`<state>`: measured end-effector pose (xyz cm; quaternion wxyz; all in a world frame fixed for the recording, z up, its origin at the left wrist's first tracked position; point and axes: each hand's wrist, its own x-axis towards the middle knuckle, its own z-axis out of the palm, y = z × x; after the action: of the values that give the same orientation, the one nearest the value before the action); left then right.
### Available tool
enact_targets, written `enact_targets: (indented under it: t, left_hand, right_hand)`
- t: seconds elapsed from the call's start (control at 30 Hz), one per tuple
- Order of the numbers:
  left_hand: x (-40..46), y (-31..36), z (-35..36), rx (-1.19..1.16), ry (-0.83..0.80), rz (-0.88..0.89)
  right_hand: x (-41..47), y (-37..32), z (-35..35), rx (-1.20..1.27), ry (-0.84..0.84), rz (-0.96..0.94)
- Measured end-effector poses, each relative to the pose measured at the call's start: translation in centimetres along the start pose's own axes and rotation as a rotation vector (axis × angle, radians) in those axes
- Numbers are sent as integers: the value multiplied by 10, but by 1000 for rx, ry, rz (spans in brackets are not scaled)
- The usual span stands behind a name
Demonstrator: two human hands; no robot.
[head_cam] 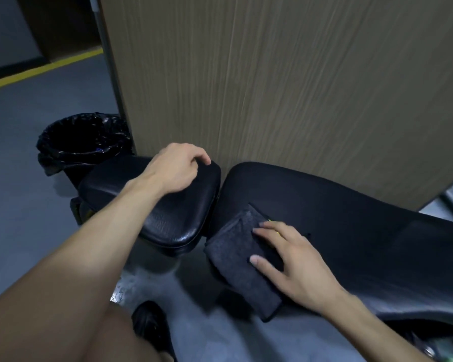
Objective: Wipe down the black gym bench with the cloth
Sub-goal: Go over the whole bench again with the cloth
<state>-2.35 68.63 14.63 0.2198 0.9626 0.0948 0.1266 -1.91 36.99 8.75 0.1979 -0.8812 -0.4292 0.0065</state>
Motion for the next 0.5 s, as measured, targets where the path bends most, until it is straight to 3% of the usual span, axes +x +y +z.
enact_targets:
  t: [0.13,0.27,0.4,0.5]
  left_hand:
    - [3,0,1,-2,-4,10]
    - [5,-1,5,4,-25,24]
    - [6,-8,3,-5,-13,21]
    - [6,-10,2,-7,-18,18]
  right_hand:
    - [13,-6,9,-53,94,212]
    - [33,-15,3,-33,17,313]
    - [40,-22,-9,154,62,229]
    - [48,-23,-26,87,109,146]
